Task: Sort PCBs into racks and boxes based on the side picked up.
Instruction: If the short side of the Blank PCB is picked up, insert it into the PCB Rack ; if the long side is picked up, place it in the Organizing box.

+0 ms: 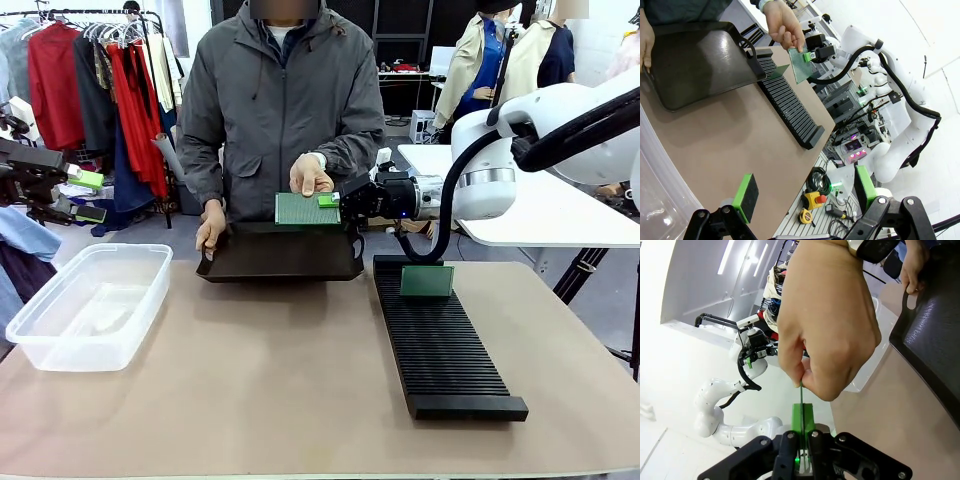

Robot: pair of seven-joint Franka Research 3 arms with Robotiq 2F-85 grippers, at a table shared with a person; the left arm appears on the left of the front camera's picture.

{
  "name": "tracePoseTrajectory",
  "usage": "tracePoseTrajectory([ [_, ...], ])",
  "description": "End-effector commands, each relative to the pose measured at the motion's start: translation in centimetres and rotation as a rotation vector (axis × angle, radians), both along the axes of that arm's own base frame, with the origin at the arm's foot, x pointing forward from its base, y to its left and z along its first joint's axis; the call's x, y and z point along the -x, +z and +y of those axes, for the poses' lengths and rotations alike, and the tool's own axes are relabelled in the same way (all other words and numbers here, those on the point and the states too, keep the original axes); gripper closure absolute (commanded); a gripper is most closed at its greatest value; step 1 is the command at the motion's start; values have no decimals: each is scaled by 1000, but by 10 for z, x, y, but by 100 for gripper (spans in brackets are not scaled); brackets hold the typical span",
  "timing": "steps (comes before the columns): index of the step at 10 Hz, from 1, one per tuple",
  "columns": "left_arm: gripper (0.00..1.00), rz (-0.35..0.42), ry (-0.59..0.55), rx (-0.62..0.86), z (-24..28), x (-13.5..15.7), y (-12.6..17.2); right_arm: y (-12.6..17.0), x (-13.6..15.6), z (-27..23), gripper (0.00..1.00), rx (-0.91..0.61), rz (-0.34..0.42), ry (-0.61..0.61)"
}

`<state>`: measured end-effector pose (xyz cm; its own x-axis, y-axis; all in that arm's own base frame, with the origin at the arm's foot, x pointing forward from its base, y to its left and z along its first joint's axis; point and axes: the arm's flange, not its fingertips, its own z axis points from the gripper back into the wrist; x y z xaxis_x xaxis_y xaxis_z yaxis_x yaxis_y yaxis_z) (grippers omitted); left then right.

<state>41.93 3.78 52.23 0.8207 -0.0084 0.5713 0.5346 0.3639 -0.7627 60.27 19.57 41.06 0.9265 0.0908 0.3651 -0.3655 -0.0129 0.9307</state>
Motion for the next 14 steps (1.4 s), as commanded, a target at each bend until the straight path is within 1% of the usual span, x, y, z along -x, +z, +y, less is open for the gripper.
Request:
tracePoseTrajectory([
  [1,0,10,-3,10,0,1,2,1,0,1,100,-3,-2,0],
  [14,0,10,-3,10,0,1,2,1,0,1,100,-3,-2,0],
])
